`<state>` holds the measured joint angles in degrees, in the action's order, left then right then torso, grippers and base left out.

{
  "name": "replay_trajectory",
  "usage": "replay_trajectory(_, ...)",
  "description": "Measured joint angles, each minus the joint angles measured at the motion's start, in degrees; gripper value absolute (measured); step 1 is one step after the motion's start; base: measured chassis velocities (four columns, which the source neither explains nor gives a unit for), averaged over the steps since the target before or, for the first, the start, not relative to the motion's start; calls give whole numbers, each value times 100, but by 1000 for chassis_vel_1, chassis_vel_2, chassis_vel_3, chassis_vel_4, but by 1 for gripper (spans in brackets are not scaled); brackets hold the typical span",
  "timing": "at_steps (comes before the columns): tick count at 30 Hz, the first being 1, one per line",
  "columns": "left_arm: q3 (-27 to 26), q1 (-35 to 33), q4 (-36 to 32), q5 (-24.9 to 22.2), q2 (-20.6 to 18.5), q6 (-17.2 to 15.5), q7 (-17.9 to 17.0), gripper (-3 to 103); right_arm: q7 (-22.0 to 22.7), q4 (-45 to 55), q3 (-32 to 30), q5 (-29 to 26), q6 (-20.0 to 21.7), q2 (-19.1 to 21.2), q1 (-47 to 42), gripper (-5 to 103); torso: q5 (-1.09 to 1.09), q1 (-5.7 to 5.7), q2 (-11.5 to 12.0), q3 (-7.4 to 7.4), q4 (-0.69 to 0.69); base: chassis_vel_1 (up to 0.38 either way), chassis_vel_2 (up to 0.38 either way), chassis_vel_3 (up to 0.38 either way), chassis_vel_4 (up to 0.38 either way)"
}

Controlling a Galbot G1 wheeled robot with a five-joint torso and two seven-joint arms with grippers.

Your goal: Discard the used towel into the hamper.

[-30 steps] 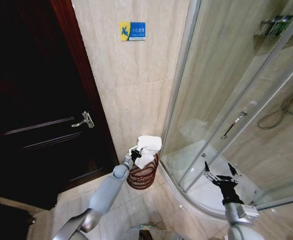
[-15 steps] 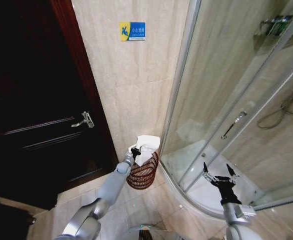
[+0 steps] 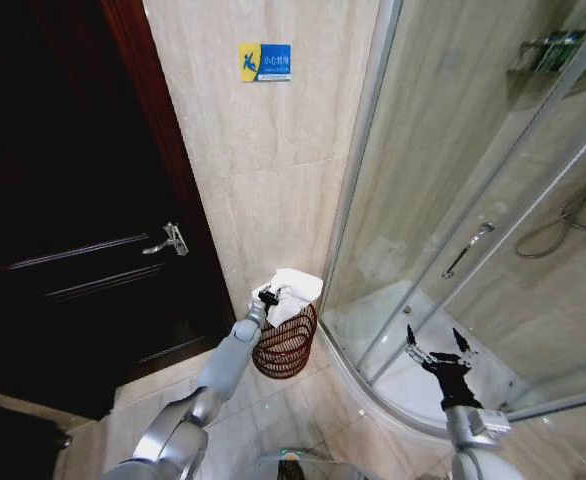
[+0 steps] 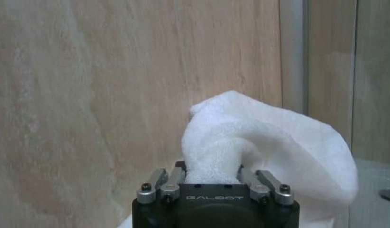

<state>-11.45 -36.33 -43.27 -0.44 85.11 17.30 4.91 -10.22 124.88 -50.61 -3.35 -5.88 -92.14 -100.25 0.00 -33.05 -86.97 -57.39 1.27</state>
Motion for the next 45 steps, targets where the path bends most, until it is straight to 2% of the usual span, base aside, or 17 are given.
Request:
replay_trajectory(2,4,2,-17,3,-7,-11,-2,38,2,5,-2,-2,-1,0,-1,100,0,0,0,0,0,0,0,0,0)
replay_trajectory(6,16,1,-62,2,-55,-24,16,60,2,21,-6,-7,-4,0,-13,100,0,0,0,0,0,0,0,0,0)
replay_trajectory(7,16,1,-62,2,-55,-24,16,60,2,21,-6,-7,-4,0,-13,100,0,0,0,0,0,0,0,0,0)
replay_trajectory(9,21,-3,-72,16,-73,-32,27,70,1,25,-2,-7,-6,0,-13,100,-3,1,0,0,-2,0,0,0,0)
replay_trajectory(11,21,-10,-89,55,-94,-54,31,70,1,26,0,-6,-6,0,-9,100,-3,1,0,0,-3,0,0,0,0)
replay_trajectory(12,14,-28,-149,177,-138,-154,48,81,1,26,6,-3,-6,0,-1,100,-3,1,0,0,-4,0,0,0,0)
replay_trajectory(15,6,-66,-272,280,-216,-335,100,86,1,26,16,2,-6,0,12,100,-3,1,0,0,-4,0,0,0,0)
replay_trajectory(18,24,-105,-386,297,-295,-477,127,98,1,26,34,13,-6,0,22,100,-4,2,0,0,-4,0,0,0,0)
replay_trajectory(29,18,-303,-631,174,-394,-541,123,100,-1,28,42,22,-7,0,15,100,1,0,0,1,4,0,0,0,0)
replay_trajectory(32,76,-423,-857,-63,-496,-697,114,100,-1,44,43,22,-7,0,14,100,3,-1,0,1,4,0,0,0,0)
replay_trajectory(35,210,-704,-1396,-402,-681,-1006,147,100,-1,52,57,24,-5,0,21,100,1,-1,0,1,2,0,0,0,0)
replay_trajectory(45,160,-1466,-2419,-660,-978,-1204,182,100,-13,129,138,85,2,0,13,100,1,0,0,0,0,0,0,0,0)
